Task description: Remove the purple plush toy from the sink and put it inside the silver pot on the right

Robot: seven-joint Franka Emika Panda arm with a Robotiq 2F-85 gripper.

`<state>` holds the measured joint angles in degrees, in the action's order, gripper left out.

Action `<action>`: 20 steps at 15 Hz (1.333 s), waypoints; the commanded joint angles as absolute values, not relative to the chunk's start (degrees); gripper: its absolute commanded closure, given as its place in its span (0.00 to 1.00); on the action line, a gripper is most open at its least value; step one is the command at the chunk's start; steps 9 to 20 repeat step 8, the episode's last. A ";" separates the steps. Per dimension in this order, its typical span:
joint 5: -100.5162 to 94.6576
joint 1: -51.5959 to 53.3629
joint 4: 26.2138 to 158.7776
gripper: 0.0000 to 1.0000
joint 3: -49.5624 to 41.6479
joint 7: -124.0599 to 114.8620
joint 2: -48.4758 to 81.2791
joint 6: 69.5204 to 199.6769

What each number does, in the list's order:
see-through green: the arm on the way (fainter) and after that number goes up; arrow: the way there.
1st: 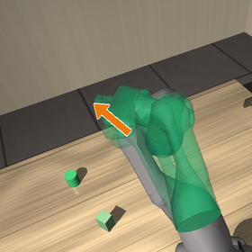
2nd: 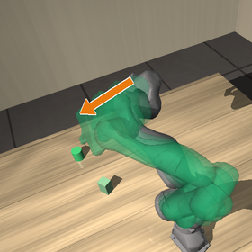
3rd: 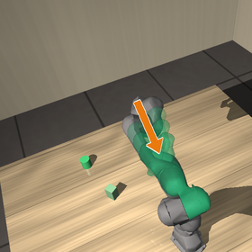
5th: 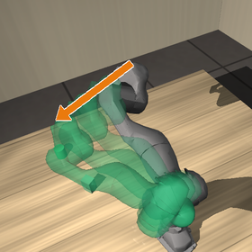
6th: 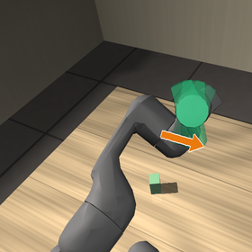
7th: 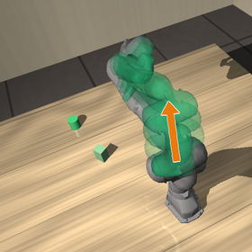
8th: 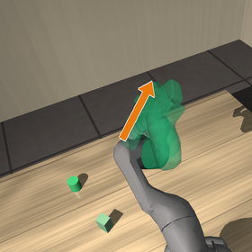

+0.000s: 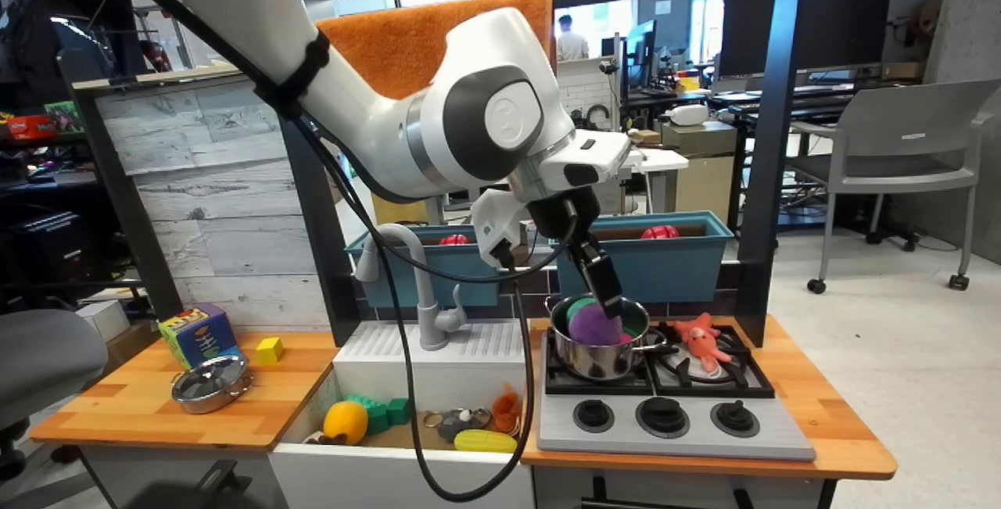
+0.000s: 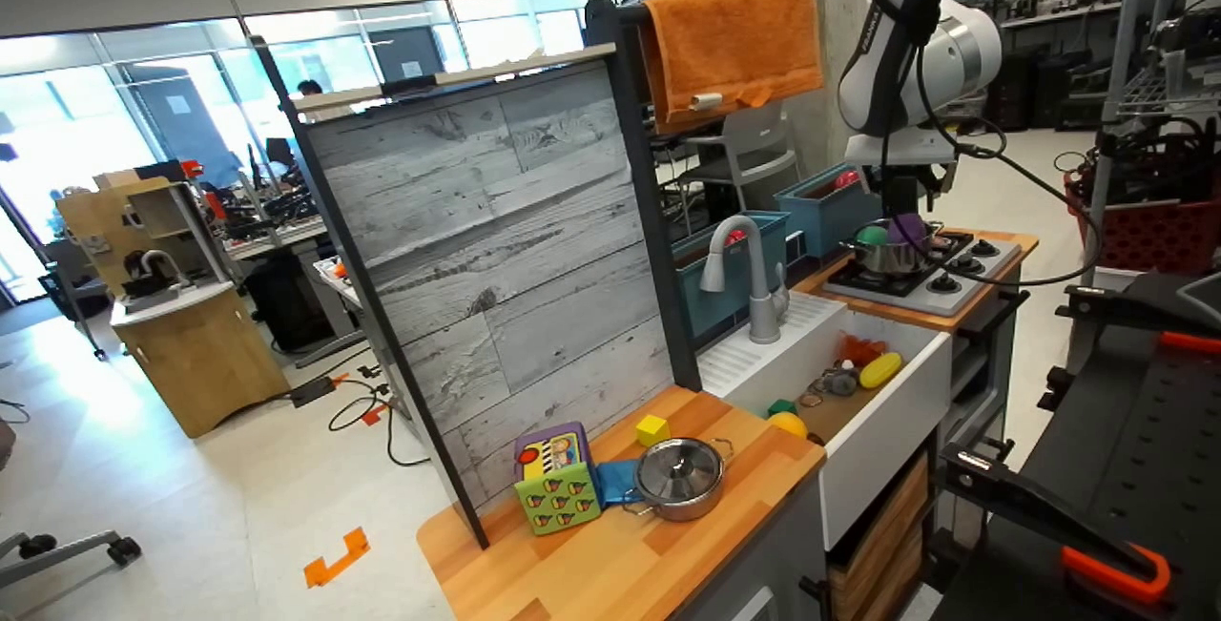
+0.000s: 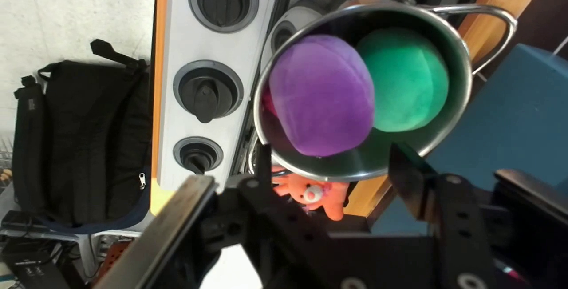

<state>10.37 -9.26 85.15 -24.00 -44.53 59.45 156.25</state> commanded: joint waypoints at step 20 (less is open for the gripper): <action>10.04 -9.84 84.41 0.00 -22.87 -44.45 60.02 156.15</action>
